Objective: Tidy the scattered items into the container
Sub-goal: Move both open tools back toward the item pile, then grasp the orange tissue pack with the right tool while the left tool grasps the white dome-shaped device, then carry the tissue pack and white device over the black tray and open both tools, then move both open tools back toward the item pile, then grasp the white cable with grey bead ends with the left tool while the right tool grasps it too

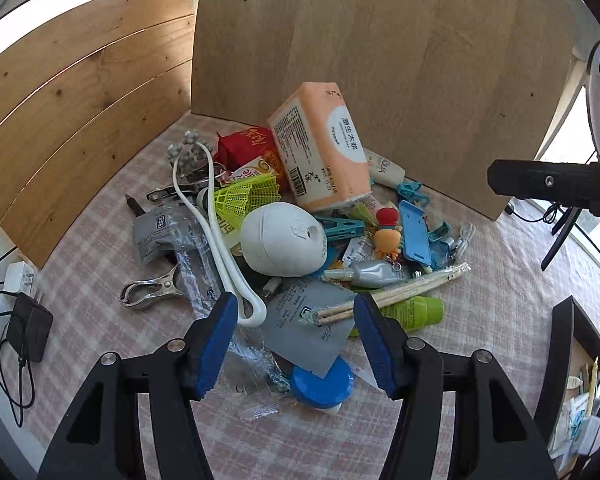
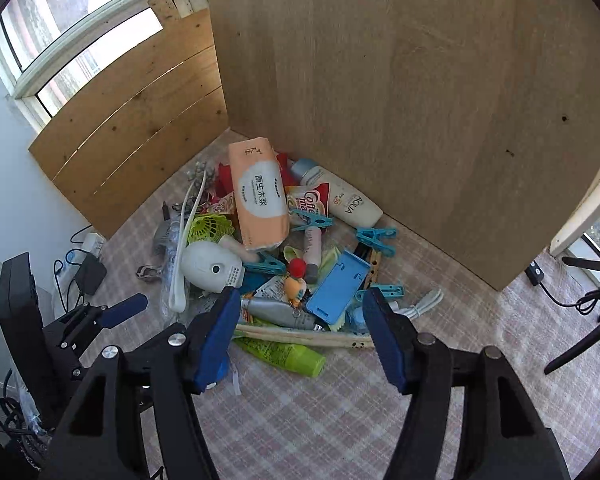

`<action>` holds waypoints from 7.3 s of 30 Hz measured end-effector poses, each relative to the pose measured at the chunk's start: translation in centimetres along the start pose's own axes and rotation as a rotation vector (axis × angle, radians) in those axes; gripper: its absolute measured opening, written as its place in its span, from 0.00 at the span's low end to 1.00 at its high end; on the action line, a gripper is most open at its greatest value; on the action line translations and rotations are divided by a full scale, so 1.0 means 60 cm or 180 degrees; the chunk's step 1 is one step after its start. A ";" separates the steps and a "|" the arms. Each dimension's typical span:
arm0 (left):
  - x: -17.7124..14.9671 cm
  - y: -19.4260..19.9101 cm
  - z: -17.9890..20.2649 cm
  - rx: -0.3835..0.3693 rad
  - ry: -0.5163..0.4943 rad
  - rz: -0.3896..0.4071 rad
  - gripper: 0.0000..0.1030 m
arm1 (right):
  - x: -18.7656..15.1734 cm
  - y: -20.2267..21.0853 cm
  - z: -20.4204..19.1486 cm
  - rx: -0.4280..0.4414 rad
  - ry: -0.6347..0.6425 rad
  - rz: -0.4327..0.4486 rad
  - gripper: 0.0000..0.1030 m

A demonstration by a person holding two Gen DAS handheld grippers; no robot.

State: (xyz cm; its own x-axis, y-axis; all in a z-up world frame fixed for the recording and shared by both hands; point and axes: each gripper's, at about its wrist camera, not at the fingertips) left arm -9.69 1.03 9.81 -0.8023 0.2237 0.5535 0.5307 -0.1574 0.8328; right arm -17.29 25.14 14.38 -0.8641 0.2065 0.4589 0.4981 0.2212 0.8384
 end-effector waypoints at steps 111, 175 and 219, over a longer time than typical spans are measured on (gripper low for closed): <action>-0.083 0.217 0.527 -0.1099 -0.1209 0.0422 0.65 | -0.456 0.470 0.415 -0.0919 -0.1205 0.0193 0.56; -0.054 0.012 -0.081 0.0017 0.0603 -0.0135 0.52 | -0.129 -0.006 0.003 0.0049 0.0050 -0.0403 0.46; 0.021 -0.109 -0.126 -0.0350 0.0375 -0.0406 0.20 | 0.027 -0.167 -0.137 0.0889 -0.0346 -0.0929 0.38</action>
State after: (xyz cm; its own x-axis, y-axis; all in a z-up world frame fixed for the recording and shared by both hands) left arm -16.24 -4.95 5.03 -0.8909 0.1355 0.4335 0.3949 -0.2407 0.8867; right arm -24.29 15.41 9.16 -0.9668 0.1929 0.1676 0.2466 0.5322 0.8099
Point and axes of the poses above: each gripper's, at about its wrist camera, not at the fingertips, and y roughly against the way its jaws point, z to its right, x to its top, and after that the axes turned 11 degrees about -y, right-handed
